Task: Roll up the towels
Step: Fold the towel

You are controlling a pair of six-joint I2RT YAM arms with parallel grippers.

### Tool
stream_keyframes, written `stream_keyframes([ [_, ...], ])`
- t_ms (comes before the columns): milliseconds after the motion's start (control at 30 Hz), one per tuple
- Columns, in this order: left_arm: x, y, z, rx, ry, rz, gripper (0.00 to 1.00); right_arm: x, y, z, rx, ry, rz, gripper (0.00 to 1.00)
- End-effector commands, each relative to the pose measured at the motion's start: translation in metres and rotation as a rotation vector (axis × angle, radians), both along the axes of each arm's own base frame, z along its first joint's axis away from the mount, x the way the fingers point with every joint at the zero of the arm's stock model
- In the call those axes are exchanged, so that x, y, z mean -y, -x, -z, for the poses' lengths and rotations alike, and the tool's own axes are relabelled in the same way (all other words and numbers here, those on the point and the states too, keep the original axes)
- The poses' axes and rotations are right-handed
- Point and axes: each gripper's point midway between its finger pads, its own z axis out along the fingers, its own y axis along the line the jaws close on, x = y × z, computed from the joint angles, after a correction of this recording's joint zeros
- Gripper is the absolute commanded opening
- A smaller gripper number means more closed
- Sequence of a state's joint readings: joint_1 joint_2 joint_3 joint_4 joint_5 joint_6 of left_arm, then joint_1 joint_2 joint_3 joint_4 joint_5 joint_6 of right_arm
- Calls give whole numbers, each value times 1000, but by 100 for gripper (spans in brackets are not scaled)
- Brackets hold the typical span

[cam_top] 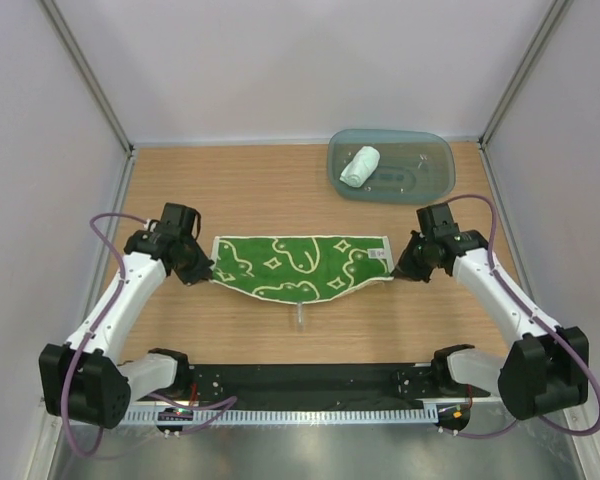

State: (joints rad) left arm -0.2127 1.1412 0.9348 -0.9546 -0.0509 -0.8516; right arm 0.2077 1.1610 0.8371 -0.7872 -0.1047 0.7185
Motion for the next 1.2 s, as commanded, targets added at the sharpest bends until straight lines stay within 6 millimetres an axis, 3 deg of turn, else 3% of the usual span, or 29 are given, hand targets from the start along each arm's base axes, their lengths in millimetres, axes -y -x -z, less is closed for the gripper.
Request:
stream_keyframes([
  [0,0,-12,-11,14,6,20,0,-4,-30,-19,74,8,-24,1],
  [200,-4,-38,-18,16,1,25,0,-3,-60,-32,115,21,-22,1],
  [500,-3,-77,-19,5,-1,31,0,1,-98,-34,117,48,-21,1],
  [767,-3,-109,-8,-45,-27,34,0,9,-117,-24,99,60,-6,1],
  [1167,-6,-133,16,-124,-53,44,0,9,-134,-8,75,58,-6,1],
])
